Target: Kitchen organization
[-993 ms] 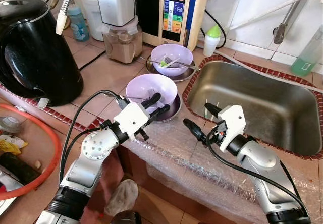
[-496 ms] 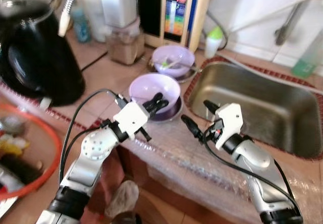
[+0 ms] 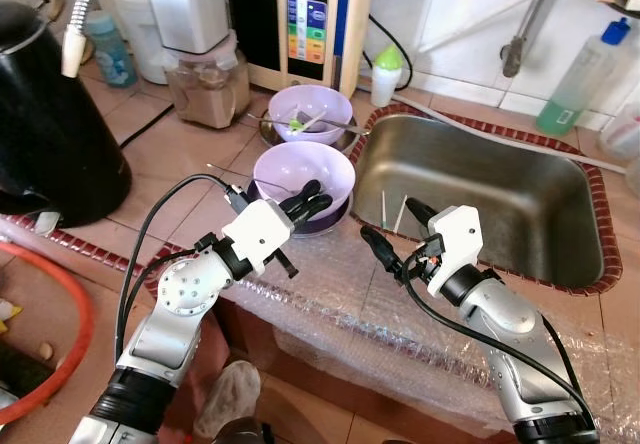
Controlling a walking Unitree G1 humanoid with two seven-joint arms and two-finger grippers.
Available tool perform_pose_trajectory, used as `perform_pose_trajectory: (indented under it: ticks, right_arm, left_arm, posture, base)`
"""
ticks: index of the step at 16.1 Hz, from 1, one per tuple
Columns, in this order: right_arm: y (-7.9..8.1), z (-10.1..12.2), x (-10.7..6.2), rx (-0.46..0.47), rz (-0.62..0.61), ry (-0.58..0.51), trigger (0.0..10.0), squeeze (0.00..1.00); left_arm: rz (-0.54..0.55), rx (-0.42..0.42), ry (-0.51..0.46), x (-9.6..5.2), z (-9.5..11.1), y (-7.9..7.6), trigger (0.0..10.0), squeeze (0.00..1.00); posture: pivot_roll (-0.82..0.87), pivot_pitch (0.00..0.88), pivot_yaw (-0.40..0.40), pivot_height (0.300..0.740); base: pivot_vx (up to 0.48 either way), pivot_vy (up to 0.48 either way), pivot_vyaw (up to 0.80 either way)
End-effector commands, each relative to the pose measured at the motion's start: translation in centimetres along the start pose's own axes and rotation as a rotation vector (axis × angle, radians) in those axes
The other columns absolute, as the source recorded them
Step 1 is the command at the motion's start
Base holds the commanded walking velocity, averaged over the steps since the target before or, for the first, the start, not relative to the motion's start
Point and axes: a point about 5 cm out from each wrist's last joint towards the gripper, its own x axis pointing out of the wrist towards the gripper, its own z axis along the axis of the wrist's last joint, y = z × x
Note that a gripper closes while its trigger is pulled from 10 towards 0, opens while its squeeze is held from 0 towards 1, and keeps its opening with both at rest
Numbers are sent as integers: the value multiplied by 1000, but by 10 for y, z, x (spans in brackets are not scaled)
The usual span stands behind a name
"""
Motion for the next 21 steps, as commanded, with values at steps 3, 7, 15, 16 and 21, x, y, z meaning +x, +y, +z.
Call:
perform_pose_trajectory:
  ticks: [3, 7, 15, 16, 21]
  right_arm:
    - [-1, 0, -1, -12, -10, -12, 10000, 0]
    - [-3, 3, 1, -16, -33, -37, 10000, 0]
    - [-7, 9, 9, -34, -54, -77, 10000, 0]
    - [-7, 10, 10, -36, -60, -82, 10000, 0]
    - [-10, 20, 16, -71, -79, -124, 10000, 0]
  left_arm:
    - [20, 32, 29, -7, 2, 3, 0, 0]
    - [61, 66, 58, -16, 3, 10, 0, 0]
    - [159, 144, -25, -15, 37, 31, 0, 0]
    - [160, 145, -40, -13, 41, 32, 0, 0]
    - [119, 94, -126, 5, 63, 36, 0, 0]
  posture:
    - [-13, 22, 8, 740]
    - [-5, 20, 4, 740]
    - [3, 18, -3, 740]
    - [5, 18, -3, 740]
    - [4, 16, 1, 740]
  base:
    - [0, 0, 0]
    - [0, 0, 0]
    - [0, 0, 0]
    - [0, 0, 0]
    - [0, 0, 0]
